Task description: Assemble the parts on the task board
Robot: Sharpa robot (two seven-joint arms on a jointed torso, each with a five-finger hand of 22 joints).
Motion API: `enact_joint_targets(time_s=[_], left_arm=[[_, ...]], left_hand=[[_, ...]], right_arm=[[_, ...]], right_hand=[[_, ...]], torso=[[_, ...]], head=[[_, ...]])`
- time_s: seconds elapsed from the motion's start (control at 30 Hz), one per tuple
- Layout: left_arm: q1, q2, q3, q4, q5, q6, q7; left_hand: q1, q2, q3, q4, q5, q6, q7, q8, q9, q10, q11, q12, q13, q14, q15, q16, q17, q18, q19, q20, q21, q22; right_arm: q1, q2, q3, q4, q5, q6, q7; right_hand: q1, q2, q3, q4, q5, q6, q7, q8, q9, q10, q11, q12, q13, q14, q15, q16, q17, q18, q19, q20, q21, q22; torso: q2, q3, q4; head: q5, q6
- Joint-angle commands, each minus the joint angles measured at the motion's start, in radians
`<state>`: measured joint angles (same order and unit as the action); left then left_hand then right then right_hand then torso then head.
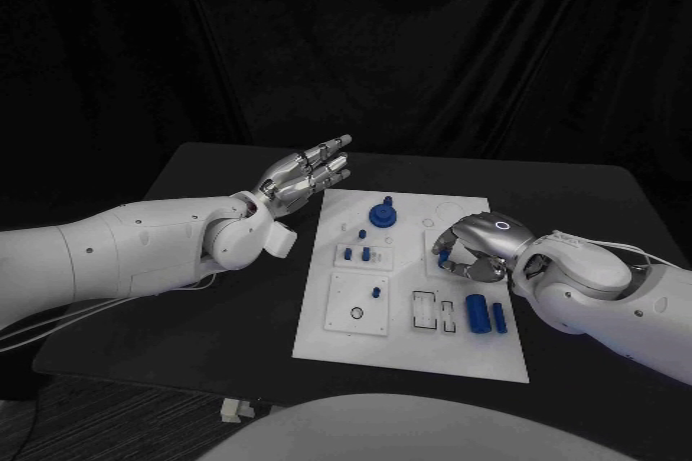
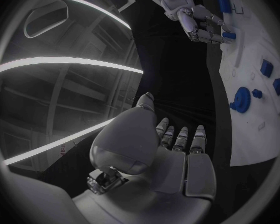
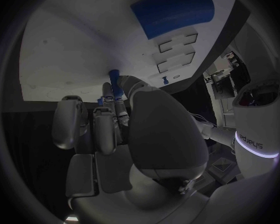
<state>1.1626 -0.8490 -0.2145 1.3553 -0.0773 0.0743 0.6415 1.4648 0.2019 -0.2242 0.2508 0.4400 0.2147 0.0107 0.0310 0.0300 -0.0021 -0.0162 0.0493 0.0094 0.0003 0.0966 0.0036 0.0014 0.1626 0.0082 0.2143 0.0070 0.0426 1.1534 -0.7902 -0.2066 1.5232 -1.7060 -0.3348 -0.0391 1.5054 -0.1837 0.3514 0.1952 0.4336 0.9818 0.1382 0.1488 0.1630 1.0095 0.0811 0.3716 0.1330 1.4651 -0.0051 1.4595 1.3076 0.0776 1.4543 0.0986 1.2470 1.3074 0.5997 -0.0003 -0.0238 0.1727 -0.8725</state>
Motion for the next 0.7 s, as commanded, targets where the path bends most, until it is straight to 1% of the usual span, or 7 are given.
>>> enact_joint_targets(time_s=[0.03, 0.2, 0.37, 0.53, 0.7], left_arm=[[-0.002, 0.002, 0.001, 0.001, 0.005, 0.017, 0.008], [-0.003, 0.002, 0.001, 0.000, 0.005, 0.019, 0.006], [-0.004, 0.001, 0.001, 0.000, 0.005, 0.020, 0.004], [-0.006, 0.002, 0.001, -0.001, 0.005, 0.021, 0.002], [-0.007, 0.003, 0.001, -0.001, 0.005, 0.022, 0.000]], left_hand=[[0.010, -0.002, 0.001, -0.007, 0.004, 0.002, -0.003, 0.005, 0.000, 0.003, 0.004, 0.005, 0.002, 0.000, 0.002, -0.004, -0.001, 0.016, 0.001, 0.004, 0.002, 0.001], [0.013, -0.001, 0.002, -0.009, 0.007, 0.003, -0.003, 0.005, 0.000, 0.003, 0.006, 0.006, 0.002, 0.000, 0.003, -0.004, -0.001, 0.016, 0.002, 0.006, 0.003, 0.002], [0.014, 0.000, 0.002, -0.010, 0.009, 0.003, -0.002, 0.005, 0.000, 0.003, 0.008, 0.007, 0.002, 0.000, 0.003, -0.004, -0.001, 0.016, 0.002, 0.007, 0.003, 0.002], [0.016, 0.001, 0.003, -0.012, 0.012, 0.002, -0.002, 0.006, 0.000, 0.003, 0.010, 0.007, 0.002, 0.000, 0.004, -0.004, -0.001, 0.016, 0.002, 0.008, 0.003, 0.002], [0.016, 0.001, 0.003, -0.012, 0.012, 0.002, -0.002, 0.006, 0.000, 0.003, 0.010, 0.007, 0.002, 0.000, 0.004, -0.004, -0.001, 0.016, 0.002, 0.008, 0.003, 0.002]], right_arm=[[-0.003, -0.002, 0.001, 0.002, 0.012, -0.016, 0.014], [-0.003, -0.009, 0.001, 0.009, 0.013, -0.031, 0.016], [-0.002, -0.019, 0.001, 0.020, 0.013, -0.044, 0.015], [-0.001, -0.038, 0.001, 0.043, 0.014, -0.063, 0.012], [0.011, -0.054, 0.001, 0.065, 0.014, -0.083, 0.011]], right_hand=[[0.007, -0.003, 0.012, -0.004, 0.010, 0.014, -0.001, 0.009, 0.006, 0.011, -0.002, -0.001, 0.001, 0.055, 0.005, -0.004, 0.049, -0.007, -0.002, 0.005, 0.002, 0.171], [0.009, -0.002, 0.026, -0.024, 0.029, 0.036, -0.003, 0.024, 0.022, 0.033, -0.007, 0.005, 0.005, 0.055, 0.000, -0.003, 0.048, -0.008, -0.002, 0.000, 0.007, 0.172], [0.006, -0.001, 0.031, -0.037, 0.032, 0.052, -0.006, 0.036, 0.034, 0.049, -0.011, 0.011, 0.008, 0.056, -0.003, -0.002, 0.050, -0.008, -0.001, -0.002, 0.010, 0.172], [0.005, -0.001, 0.032, -0.044, 0.032, 0.057, -0.008, 0.041, 0.041, 0.056, -0.014, 0.013, 0.010, 0.056, -0.005, -0.002, 0.050, -0.009, 0.000, -0.004, 0.013, 0.173], [0.005, -0.001, 0.034, -0.049, 0.030, 0.061, -0.010, 0.044, 0.046, 0.061, -0.015, 0.015, 0.012, 0.057, -0.007, 0.000, 0.053, -0.009, 0.001, -0.005, 0.016, 0.174]], torso=[[0.000, -0.0006, 0.0007], [0.000, -0.0007, 0.0007], [-0.001, -0.0009, 0.0004], [-0.001, -0.0007, 0.0004], [-0.001, -0.0007, 0.0003]], head=[[0.001, 0.000], [0.004, 0.000], [0.007, 0.000], [0.010, 0.000], [0.014, 0.000]])
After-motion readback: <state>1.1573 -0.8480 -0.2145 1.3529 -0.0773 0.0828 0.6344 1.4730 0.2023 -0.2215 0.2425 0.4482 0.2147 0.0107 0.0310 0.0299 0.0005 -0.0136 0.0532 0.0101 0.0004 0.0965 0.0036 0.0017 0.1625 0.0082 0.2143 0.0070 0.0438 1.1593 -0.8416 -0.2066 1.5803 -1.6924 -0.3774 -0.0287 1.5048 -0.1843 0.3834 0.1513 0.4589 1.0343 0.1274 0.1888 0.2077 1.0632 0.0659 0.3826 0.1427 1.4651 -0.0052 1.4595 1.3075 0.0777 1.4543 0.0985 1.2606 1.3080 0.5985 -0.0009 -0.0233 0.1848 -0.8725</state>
